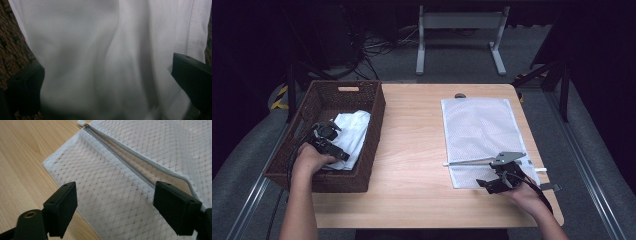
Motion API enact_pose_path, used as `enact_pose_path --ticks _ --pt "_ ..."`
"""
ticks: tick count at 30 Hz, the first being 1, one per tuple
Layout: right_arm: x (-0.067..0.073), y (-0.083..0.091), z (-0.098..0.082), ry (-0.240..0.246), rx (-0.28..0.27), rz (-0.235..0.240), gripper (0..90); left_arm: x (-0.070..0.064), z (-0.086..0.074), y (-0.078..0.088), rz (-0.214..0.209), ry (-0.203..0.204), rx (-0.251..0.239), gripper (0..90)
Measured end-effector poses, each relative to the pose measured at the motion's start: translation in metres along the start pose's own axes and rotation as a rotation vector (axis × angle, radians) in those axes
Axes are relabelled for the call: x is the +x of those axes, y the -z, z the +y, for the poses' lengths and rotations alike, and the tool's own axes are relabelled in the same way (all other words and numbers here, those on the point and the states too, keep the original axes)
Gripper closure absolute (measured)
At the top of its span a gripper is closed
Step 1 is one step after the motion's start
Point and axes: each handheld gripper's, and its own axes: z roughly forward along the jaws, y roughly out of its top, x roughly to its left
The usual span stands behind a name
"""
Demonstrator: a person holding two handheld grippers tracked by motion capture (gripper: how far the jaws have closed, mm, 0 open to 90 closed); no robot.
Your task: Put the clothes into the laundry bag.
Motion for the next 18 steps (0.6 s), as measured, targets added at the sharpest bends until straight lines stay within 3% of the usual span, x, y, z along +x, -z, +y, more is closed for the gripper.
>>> enact_pose_path --ticks 8,18 --pt "0.0 -0.0011 -0.0004 0.008 0.008 0.005 19.9 -0.0009 -0.0002 -0.0012 -0.003 0.01 0.02 6.9" --pt "0.0013 -0.0018 -0.0002 0.011 0.016 0.007 20.0 -0.0012 -0.0005 0.0052 -0.054 0.025 0.022 35.0"
